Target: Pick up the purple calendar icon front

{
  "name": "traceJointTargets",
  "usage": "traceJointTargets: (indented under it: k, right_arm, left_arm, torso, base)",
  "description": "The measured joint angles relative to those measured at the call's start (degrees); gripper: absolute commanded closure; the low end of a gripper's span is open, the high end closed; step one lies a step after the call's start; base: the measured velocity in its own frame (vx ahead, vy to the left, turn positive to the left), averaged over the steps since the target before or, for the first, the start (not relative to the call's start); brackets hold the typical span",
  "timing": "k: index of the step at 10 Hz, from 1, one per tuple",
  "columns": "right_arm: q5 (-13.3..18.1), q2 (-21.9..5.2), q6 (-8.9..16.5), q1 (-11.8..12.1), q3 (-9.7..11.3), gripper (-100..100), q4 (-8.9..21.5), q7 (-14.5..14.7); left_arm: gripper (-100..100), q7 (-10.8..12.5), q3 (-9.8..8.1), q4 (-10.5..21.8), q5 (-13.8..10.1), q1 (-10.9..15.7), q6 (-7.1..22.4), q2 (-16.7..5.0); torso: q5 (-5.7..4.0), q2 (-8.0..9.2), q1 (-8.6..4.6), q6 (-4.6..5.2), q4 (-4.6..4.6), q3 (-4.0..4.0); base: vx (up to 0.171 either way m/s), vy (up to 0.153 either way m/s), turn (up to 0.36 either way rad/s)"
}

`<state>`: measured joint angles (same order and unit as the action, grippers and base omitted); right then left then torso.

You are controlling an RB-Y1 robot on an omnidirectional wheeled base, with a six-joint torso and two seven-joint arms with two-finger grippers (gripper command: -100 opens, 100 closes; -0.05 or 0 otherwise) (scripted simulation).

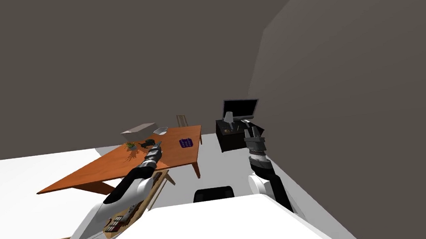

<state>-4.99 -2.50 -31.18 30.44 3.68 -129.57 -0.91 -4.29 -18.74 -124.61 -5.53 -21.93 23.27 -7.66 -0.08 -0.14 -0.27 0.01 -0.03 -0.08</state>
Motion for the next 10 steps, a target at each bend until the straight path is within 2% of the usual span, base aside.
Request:
traceJointTargets:
  k: [4, 8, 10]
  right_arm:
    - [0.00, 0.00, 0.00, 0.00, 0.00, 0, 0.00, 0.00]
    - [0.00, -0.01, 0.00, 0.00, 0.00, 0, 0.00, 0.00]
    - [0.00, -0.01, 0.00, 0.01, -0.01, 0, 0.00, 0.00]
  left_arm:
    - [-100, -0.97, -2.04, 1.96, -1.23, 0.96, 5.18, -0.11]
    - [-100, -2.22, -4.03, 4.09, -1.89, 3.50, 11.59, -0.28]
    - [-100, -3.30, -5.40, 5.72, -3.51, 3.64, 14.84, -0.93]
  torso:
    - [0.00, -0.08, 0.06, -0.01, -0.02, -0.05]
    - [0.04, -0.17, 0.19, 0.02, -0.04, -0.10]
    - [0.05, -0.26, 0.25, 0.01, -0.06, -0.15]
  base:
    - [0.044, -0.073, -0.068]
    - [0.062, -0.031, -0.121]
    - [0.090, -0.010, -0.135]
